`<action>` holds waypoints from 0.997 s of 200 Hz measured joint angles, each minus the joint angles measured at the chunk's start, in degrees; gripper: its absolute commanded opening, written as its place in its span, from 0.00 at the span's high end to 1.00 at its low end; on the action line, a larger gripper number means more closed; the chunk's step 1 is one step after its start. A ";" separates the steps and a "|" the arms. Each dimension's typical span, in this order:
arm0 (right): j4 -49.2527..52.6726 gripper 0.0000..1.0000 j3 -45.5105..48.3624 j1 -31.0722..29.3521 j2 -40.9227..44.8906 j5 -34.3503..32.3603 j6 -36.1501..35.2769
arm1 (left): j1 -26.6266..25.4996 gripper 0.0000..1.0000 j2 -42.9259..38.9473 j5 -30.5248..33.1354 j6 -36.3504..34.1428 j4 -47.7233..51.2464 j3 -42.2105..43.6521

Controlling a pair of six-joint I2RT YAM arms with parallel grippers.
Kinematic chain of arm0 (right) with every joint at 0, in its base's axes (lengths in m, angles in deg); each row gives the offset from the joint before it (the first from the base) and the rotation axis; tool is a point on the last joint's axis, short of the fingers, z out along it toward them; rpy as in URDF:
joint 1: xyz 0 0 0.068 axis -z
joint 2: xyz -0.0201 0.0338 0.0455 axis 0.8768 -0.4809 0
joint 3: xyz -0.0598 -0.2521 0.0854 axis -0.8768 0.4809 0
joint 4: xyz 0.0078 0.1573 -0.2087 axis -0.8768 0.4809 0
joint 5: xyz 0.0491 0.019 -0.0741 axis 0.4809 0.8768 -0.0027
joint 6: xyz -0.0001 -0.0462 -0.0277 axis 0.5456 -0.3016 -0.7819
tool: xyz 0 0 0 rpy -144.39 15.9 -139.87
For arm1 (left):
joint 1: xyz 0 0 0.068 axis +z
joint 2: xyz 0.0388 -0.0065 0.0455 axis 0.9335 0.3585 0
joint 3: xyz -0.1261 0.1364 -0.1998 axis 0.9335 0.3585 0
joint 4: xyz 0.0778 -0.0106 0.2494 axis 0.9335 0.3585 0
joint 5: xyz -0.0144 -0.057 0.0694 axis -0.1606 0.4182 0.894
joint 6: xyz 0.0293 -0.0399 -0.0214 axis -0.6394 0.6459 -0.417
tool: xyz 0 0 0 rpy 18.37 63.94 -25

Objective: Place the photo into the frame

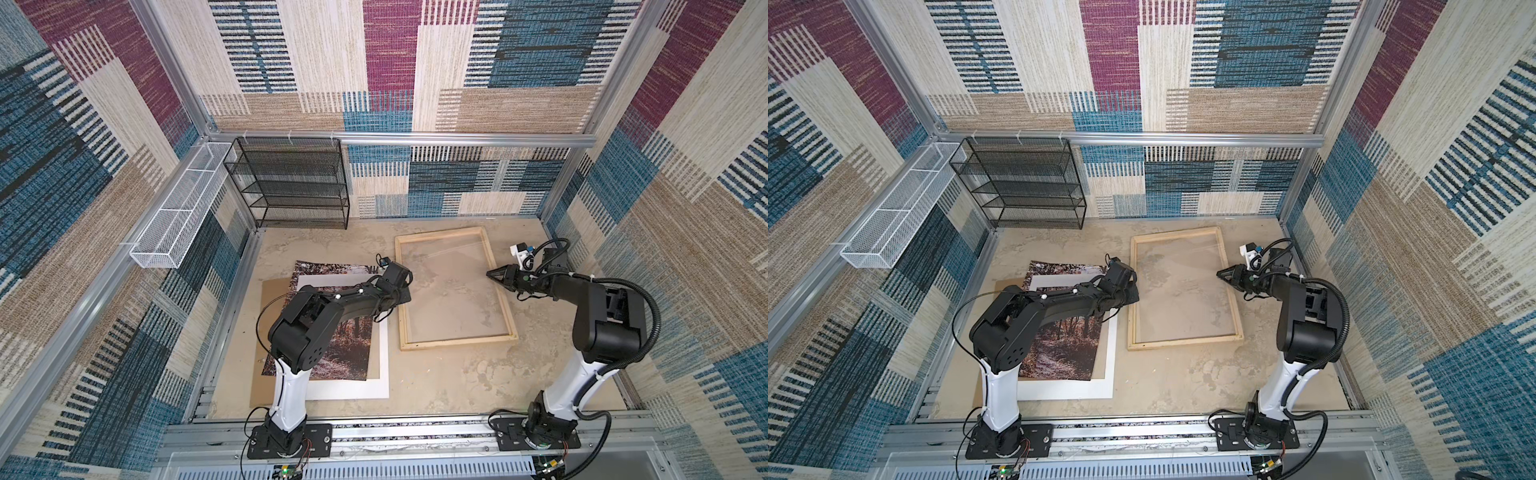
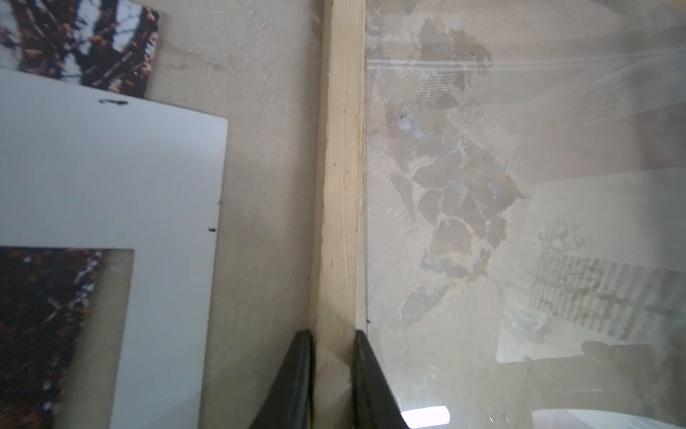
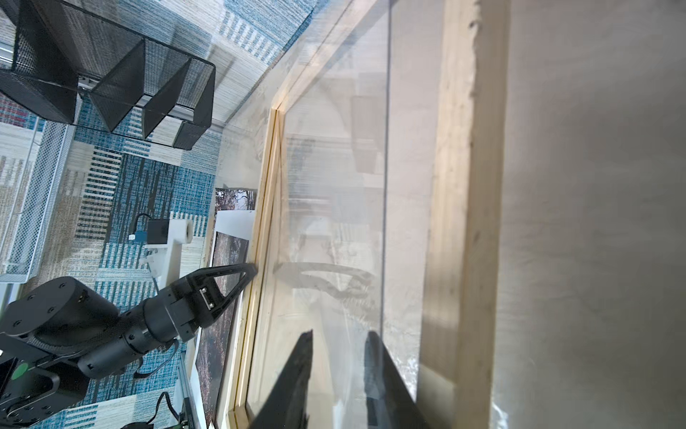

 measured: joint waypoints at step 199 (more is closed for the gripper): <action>-3.21 1.00 1.97 -1.70 10.36 1.51 7.32 | -0.20 0.57 -2.25 -3.21 -2.10 5.16 -0.31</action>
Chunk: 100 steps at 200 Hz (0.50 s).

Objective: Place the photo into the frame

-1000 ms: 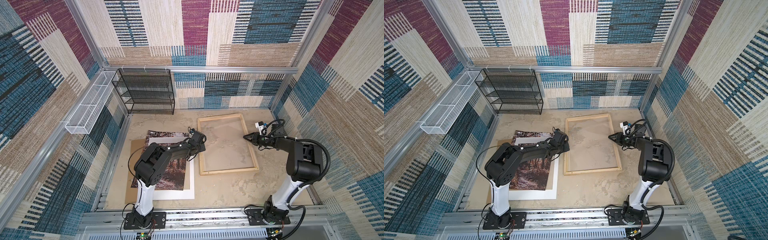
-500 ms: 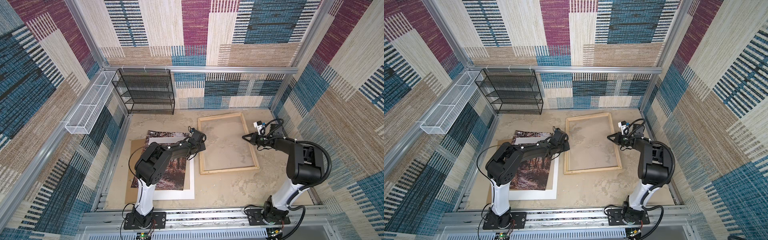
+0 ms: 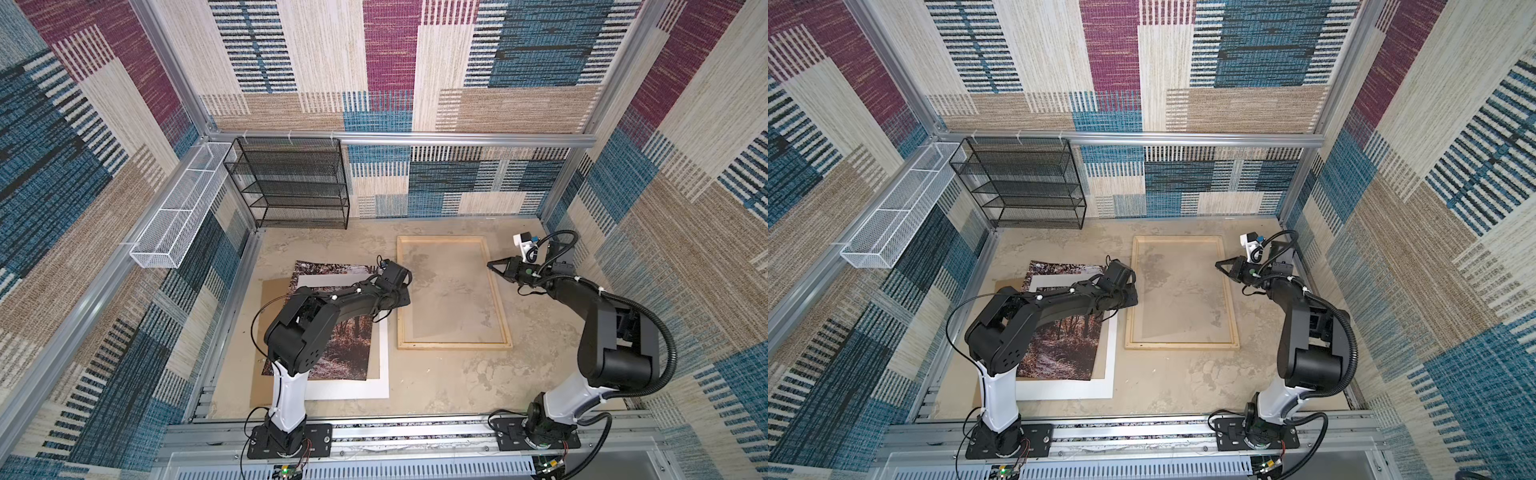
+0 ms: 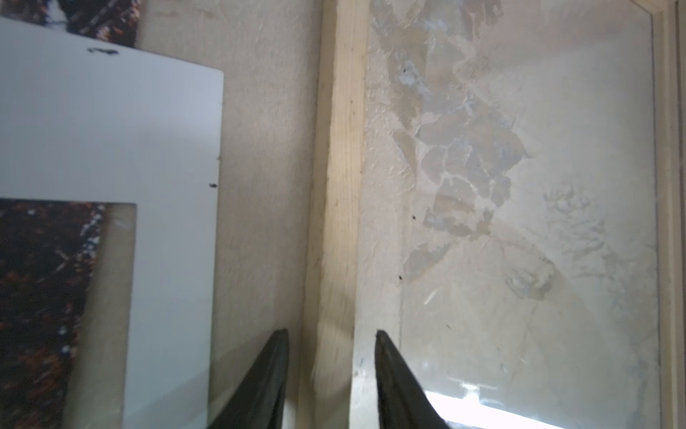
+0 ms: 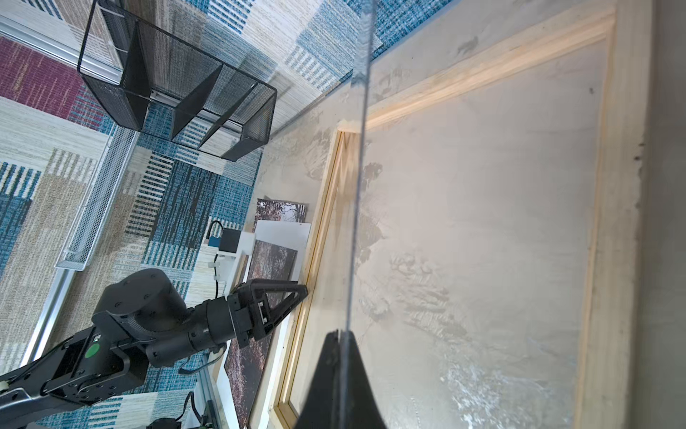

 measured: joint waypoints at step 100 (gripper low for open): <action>-5.64 1.00 1.16 -0.11 3.61 2.27 8.13 | 1.99 0.52 -9.31 0.00 -6.67 6.32 -1.79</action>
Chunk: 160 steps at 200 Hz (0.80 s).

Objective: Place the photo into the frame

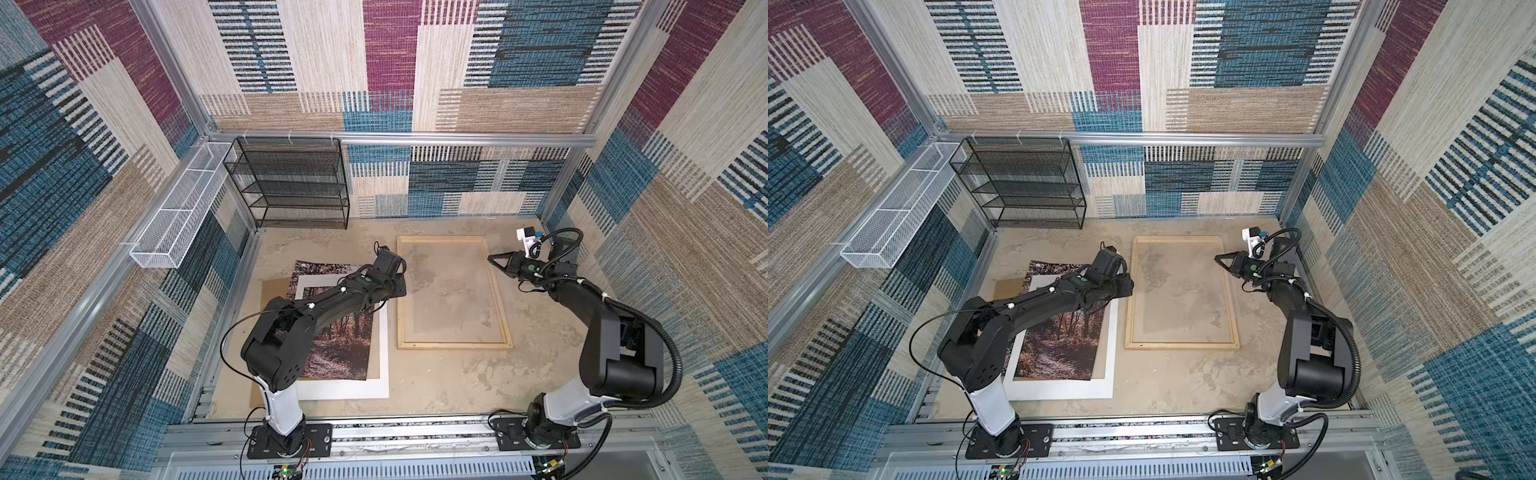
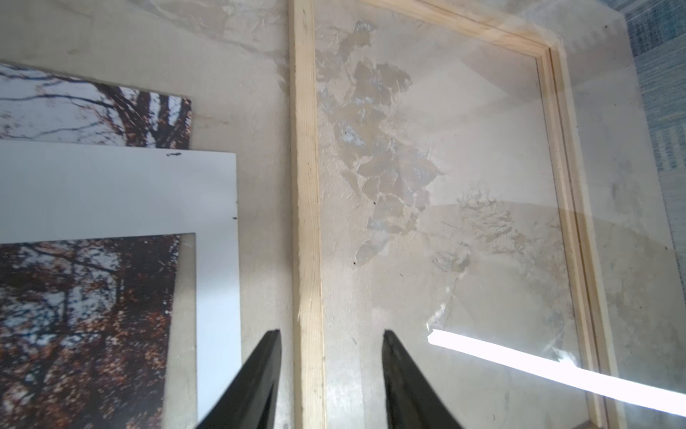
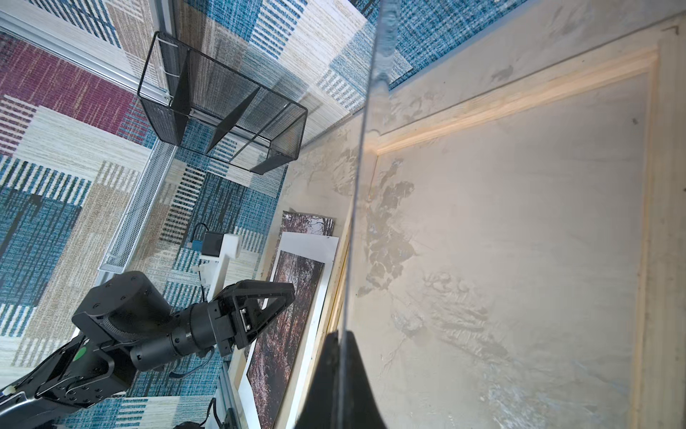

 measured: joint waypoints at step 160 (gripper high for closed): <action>-8.92 1.00 2.45 -3.80 8.44 3.82 14.05 | 5.62 0.51 -0.72 0.22 -1.18 5.81 2.47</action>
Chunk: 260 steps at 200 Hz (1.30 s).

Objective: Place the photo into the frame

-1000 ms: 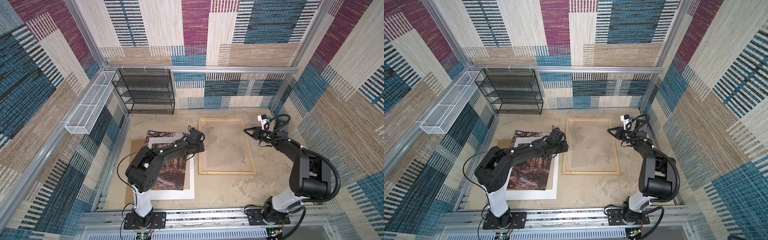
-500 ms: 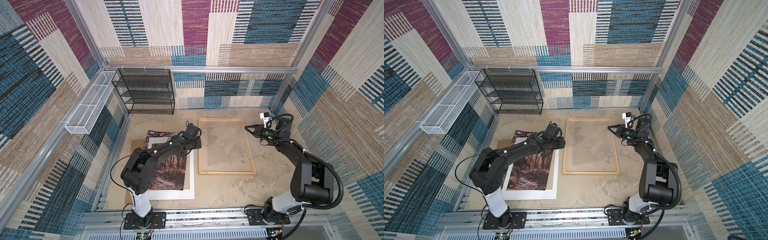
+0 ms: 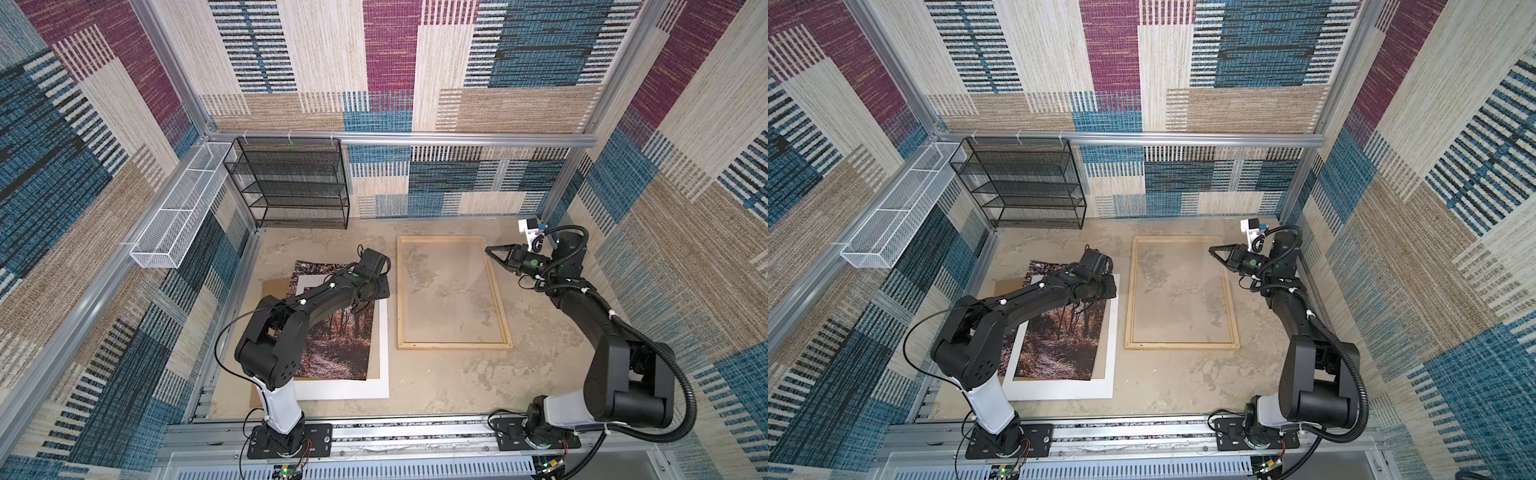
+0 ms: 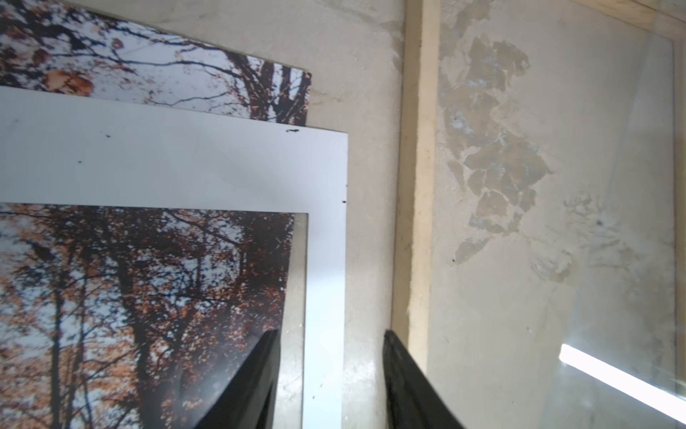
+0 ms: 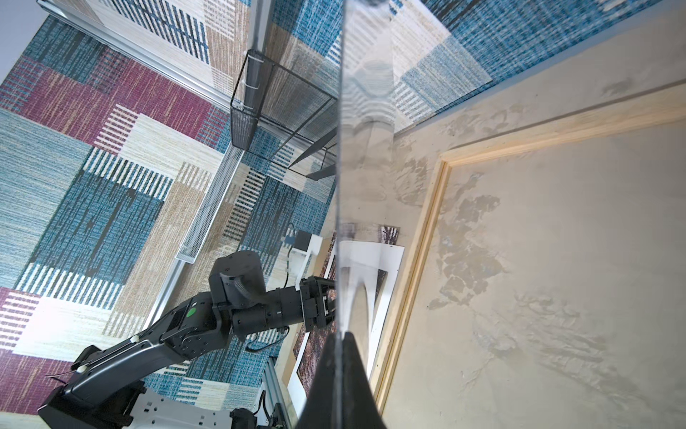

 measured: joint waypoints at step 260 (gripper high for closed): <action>-11.58 1.00 8.52 0.04 -15.96 -1.55 -2.86 | -0.83 0.53 3.28 -8.96 0.00 -1.44 -0.79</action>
